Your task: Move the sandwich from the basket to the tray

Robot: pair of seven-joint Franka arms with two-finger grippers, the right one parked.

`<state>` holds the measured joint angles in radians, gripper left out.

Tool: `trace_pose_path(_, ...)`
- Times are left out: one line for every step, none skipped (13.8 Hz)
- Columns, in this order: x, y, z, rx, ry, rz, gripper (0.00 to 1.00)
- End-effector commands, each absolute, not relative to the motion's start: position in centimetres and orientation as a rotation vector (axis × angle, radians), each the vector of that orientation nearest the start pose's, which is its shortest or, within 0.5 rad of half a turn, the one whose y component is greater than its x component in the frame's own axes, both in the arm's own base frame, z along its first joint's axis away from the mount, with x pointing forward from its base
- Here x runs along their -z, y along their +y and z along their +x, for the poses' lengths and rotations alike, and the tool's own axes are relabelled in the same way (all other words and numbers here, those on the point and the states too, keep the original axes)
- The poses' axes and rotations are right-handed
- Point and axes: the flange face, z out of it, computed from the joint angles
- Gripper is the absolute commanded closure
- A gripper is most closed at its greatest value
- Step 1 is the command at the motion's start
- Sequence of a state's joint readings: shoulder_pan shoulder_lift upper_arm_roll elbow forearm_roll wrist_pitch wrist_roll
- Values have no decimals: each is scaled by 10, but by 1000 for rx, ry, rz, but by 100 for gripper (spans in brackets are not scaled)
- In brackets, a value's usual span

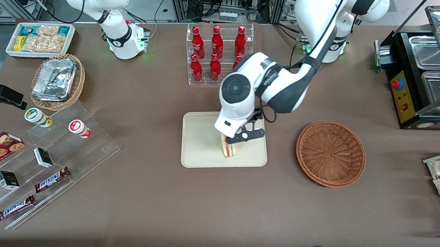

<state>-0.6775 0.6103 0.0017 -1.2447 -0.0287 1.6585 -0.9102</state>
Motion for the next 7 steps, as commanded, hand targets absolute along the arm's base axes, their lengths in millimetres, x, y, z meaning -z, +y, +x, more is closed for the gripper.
trace_pose_path(-419, -383, 559, -275, -273, -2993, 0)
trace_pose_path(-428, -357, 564, -284, -243, -3004, 0)
trace_pose_path(-437, -327, 570, -292, -207, -3017, 0)
trace_pose_path(-446, -306, 571, -302, -159, -3027, 0)
trace_pose_path(-456, -281, 569, -309, -117, -3037, 0)
trace_pose_path(-464, -255, 568, -313, -98, -3047, 0)
trace_pose_path(-472, -237, 564, -314, -52, -3057, 0)
